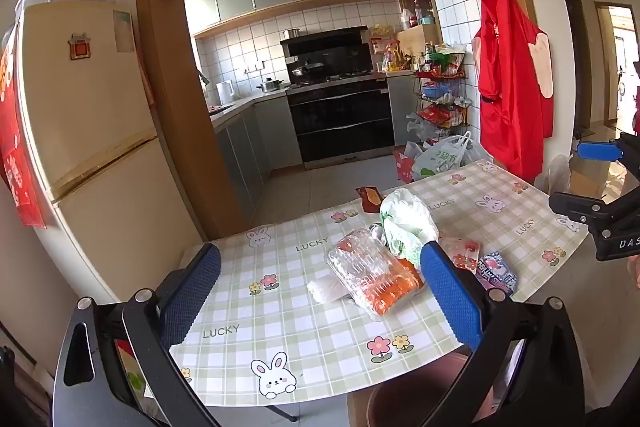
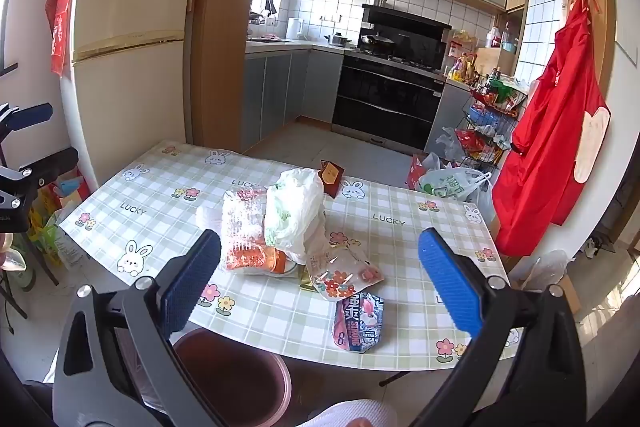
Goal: Collect trash
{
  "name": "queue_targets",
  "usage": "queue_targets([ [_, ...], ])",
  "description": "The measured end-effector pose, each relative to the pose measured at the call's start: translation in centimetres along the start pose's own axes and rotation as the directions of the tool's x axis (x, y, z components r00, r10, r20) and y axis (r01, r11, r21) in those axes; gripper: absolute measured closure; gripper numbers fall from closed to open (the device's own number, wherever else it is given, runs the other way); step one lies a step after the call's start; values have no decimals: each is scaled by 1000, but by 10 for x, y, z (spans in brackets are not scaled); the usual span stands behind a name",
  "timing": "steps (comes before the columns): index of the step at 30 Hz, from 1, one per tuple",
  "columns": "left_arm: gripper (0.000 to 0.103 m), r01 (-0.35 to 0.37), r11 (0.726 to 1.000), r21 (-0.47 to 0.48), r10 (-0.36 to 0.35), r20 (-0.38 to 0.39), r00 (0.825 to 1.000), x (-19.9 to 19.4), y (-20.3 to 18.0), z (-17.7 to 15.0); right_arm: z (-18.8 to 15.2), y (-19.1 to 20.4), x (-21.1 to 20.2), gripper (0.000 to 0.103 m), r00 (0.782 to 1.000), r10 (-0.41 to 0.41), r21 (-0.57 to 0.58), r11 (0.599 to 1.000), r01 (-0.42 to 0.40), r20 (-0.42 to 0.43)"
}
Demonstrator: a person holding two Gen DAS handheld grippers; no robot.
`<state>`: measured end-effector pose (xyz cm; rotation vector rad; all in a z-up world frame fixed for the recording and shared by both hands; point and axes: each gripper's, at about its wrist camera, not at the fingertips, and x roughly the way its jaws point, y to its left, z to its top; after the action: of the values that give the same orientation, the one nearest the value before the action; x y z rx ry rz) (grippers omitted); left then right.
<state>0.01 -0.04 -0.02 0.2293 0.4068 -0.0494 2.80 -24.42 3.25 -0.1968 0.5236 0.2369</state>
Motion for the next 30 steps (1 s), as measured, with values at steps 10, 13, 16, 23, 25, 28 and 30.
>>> queue_targets([
  [10,5,2,1000,-5,-2,2,1000,0,0,0,0,-1,0,6,1000,3,5,1000,-4,3],
  [13,5,0,1000,-4,0,2,1000,0,0,0,1,0,0,6,1000,4,4,1000,-4,2],
  [16,5,1,1000,-5,-1,3,1000,0,0,0,1,0,0,6,1000,2,5,1000,-2,5],
  [23,5,0,1000,-5,0,2,1000,0,0,0,1,0,-1,6,1000,4,3,1000,-4,3],
  [25,5,0,1000,-5,0,2,1000,0,0,0,1,0,-1,6,1000,4,3,1000,-4,4],
  [28,5,0,1000,-5,0,1,1000,0,0,0,1,0,-1,6,1000,3,4,1000,-3,4],
  [30,5,1,1000,-4,-1,2,1000,0,0,0,1,0,-1,6,1000,2,3,1000,-2,5],
])
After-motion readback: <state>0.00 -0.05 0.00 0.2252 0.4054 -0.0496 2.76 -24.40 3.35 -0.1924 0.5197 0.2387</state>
